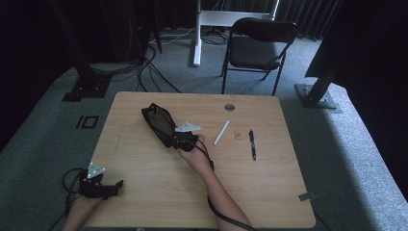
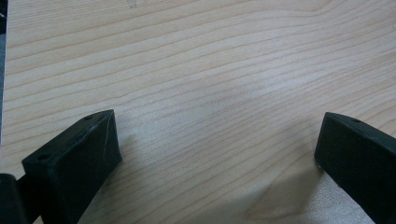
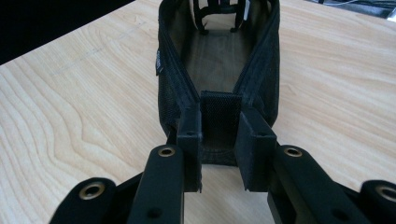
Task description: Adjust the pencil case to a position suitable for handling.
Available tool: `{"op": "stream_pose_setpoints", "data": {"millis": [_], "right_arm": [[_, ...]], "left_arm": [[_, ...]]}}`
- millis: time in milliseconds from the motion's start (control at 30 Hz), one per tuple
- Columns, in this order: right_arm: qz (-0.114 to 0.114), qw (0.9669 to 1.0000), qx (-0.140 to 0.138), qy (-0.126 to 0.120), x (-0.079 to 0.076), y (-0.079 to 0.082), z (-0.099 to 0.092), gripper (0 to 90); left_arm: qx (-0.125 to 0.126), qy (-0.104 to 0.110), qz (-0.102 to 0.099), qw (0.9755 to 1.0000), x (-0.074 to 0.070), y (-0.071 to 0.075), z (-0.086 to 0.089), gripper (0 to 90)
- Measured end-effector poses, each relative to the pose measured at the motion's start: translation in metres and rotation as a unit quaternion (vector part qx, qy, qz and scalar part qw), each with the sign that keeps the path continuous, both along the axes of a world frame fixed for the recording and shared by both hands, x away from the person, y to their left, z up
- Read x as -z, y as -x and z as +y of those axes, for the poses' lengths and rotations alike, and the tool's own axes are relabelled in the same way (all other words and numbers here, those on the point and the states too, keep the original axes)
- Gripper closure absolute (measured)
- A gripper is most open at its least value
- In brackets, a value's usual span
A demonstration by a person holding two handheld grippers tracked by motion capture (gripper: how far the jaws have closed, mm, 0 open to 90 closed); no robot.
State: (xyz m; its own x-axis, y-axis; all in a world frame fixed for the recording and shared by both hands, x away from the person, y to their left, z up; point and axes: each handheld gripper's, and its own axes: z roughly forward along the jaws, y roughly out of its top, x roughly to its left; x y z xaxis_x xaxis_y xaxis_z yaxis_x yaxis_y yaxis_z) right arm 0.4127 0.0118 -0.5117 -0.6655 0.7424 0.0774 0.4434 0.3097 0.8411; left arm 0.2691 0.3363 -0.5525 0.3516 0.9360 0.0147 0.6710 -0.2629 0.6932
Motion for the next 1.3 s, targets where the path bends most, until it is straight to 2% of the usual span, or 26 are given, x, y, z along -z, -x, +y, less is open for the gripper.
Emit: {"op": "stream_pose_setpoints", "data": {"millis": [133, 400, 633, 767, 1300], "right_arm": [[0.006, 1.0000, -0.002, -0.008, 0.002, 0.004, -0.005, 72.9], [0.002, 1.0000, -0.007, -0.001, -0.001, 0.014, -0.015, 73.2], [0.003, 0.9999, -0.011, -0.006, 0.001, 0.023, -0.020, 73.1], [0.007, 0.9998, -0.014, -0.014, 0.002, 0.032, -0.029, 73.2], [0.006, 0.9995, -0.029, -0.007, -0.002, 0.060, -0.060, 73.1]], "left_arm": [[0.000, 0.000, 0.000, 1.0000, 0.000, 0.000, 0.000, 0.2], [0.000, 0.000, 0.000, 1.0000, 0.000, 0.000, 0.000, 0.1], [0.000, 0.000, 0.000, 1.0000, 0.000, 0.000, 0.000, 0.1], [0.000, 0.000, 0.000, 1.0000, 0.000, 0.000, 0.000, 0.1], [0.000, 0.000, 0.000, 1.0000, 0.000, 0.000, 0.000, 0.2]]}}
